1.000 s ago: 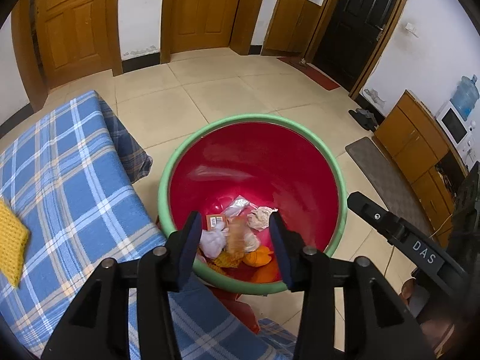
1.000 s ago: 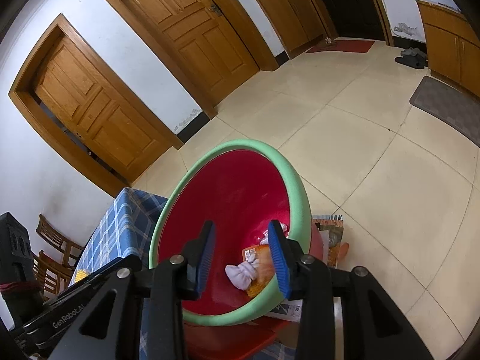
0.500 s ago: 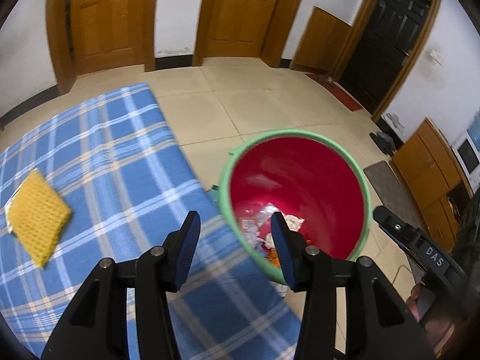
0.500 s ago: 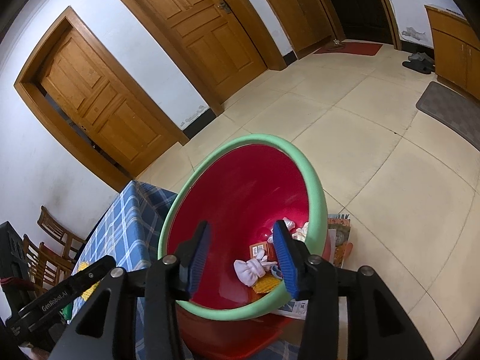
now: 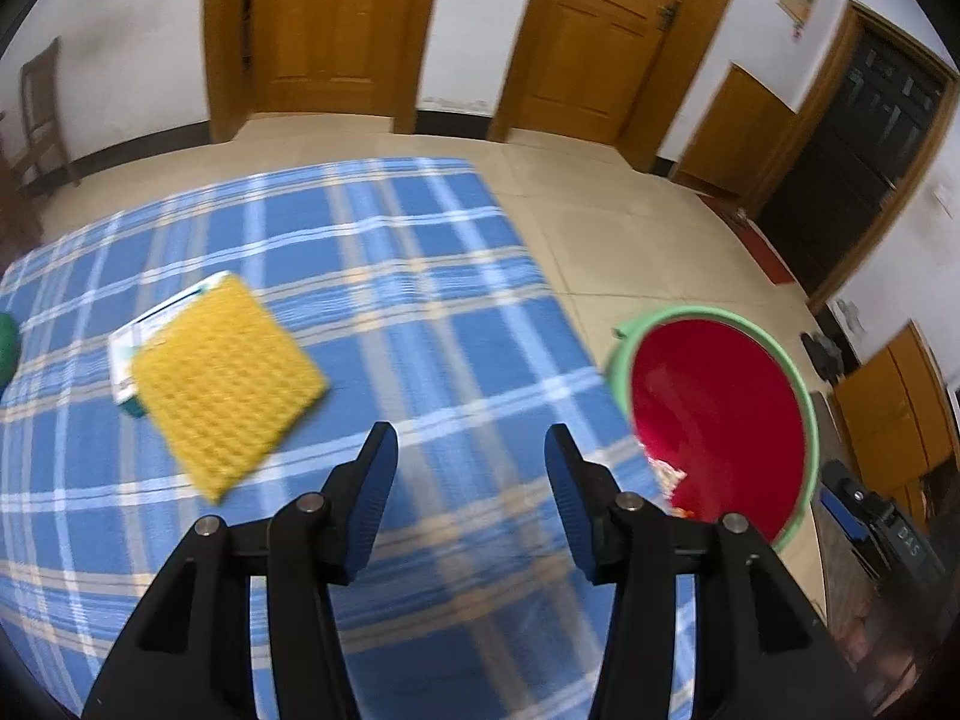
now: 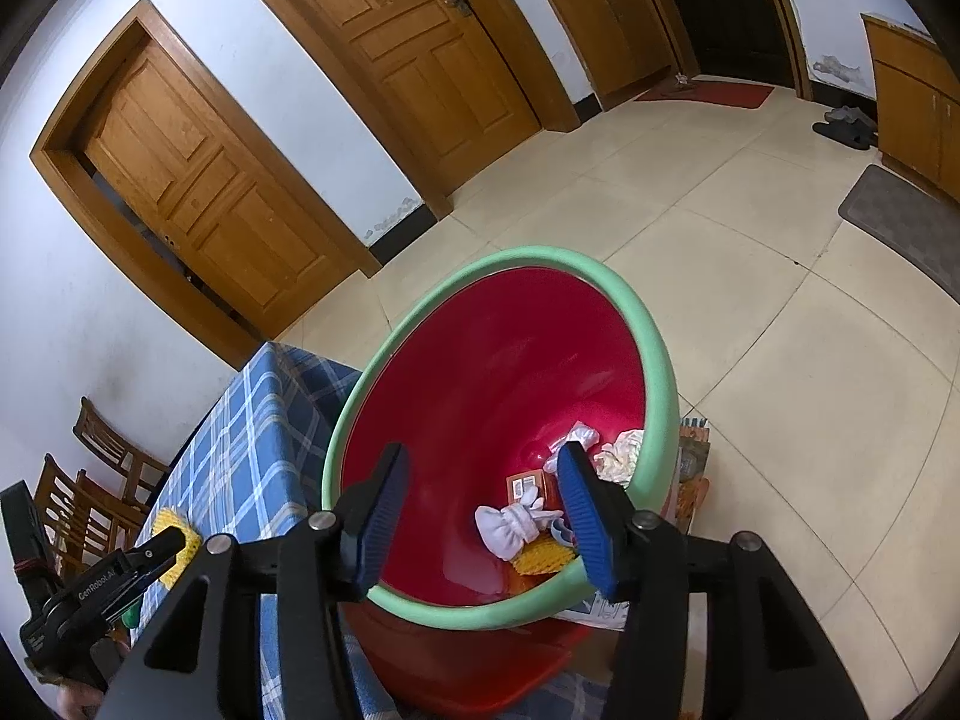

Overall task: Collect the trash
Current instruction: 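Move both tools back over the table toward the foam net and box, then grasp the yellow foam net with the left tool and lift it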

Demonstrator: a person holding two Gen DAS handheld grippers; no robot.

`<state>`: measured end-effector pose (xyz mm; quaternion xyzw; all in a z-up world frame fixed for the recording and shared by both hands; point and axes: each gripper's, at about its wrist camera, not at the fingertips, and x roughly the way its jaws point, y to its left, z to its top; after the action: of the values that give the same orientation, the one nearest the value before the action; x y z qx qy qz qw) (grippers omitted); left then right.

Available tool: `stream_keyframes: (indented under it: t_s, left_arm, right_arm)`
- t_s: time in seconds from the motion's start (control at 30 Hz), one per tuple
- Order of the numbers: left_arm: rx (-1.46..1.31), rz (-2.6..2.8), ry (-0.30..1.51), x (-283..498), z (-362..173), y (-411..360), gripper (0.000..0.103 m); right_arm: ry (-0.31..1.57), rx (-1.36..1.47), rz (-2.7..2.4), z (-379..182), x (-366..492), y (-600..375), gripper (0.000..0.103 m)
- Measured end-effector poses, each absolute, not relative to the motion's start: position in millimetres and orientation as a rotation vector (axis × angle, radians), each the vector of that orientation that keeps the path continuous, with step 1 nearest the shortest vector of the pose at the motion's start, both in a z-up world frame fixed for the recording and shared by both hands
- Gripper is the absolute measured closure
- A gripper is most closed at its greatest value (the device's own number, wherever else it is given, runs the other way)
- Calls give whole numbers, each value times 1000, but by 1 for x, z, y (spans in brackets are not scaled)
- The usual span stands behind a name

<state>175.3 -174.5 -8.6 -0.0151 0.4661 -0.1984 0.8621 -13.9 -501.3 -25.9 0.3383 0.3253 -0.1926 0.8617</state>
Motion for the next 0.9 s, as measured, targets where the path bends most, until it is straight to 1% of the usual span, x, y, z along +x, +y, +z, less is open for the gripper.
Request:
stream_keyframes:
  t_s: [0.13, 0.2, 0.33, 0.47, 0.83, 0.9]
  left_arm:
    - [-61, -348, 977, 183, -12, -147, 51]
    - [-71, -312, 978, 186, -15, -135, 48]
    - [-101, -252, 985, 192, -21, -111, 46]
    - [-126, -200, 984, 198, -25, -95, 41]
    - [-169, -142, 1014, 221, -48, -81, 41]
    - [-167, -146, 997, 222, -48, -82, 41]
  right_arm:
    - [691, 709, -403, -27, -12, -499, 46]
    - [694, 708, -402, -28, -12, -498, 45]
    - [702, 704, -399, -29, -10, -495, 44]
    - [711, 701, -398, -30, -9, -494, 42]
    - [739, 701, -417, -39, -2, -493, 41]
    - [744, 702, -422, -41, -2, -493, 41]
